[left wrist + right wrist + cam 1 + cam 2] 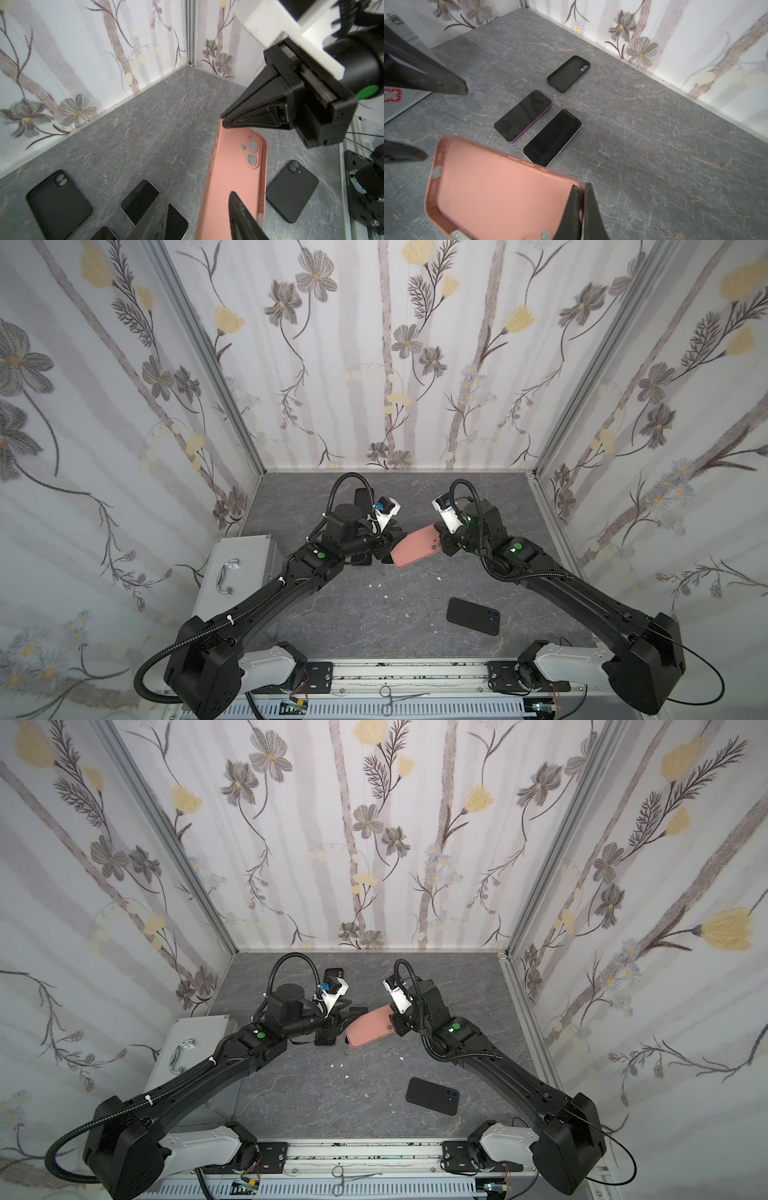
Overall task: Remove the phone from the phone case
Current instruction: 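Bring the grippers together and grip the pink case with the left gripper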
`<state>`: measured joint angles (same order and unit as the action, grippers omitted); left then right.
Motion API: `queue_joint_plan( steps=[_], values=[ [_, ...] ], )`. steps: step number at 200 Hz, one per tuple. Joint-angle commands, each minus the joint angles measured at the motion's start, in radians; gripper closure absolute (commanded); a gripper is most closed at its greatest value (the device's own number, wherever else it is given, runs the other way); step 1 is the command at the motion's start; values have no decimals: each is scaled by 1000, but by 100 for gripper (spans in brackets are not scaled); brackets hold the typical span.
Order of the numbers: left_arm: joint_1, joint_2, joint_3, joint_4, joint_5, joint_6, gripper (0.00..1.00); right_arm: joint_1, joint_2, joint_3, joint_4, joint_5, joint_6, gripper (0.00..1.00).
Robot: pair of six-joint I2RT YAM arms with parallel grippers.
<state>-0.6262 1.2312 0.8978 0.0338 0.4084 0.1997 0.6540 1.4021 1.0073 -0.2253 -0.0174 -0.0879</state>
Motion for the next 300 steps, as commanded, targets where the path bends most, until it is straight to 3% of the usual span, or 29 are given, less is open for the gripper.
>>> queue_joint_plan(
  steps=[1,125,241,300],
  values=[
    [-12,3,16,-66,13,86,52,11,9,23,2,-38,-55,100],
    [-50,75,79,-150,-82,143,77,41,18,47,-25,-9,-67,100],
    [-64,87,89,-175,-105,149,100,44,6,39,26,0,-39,100],
    [-66,104,108,-173,-127,100,100,44,-18,11,78,18,1,100]
  ],
)
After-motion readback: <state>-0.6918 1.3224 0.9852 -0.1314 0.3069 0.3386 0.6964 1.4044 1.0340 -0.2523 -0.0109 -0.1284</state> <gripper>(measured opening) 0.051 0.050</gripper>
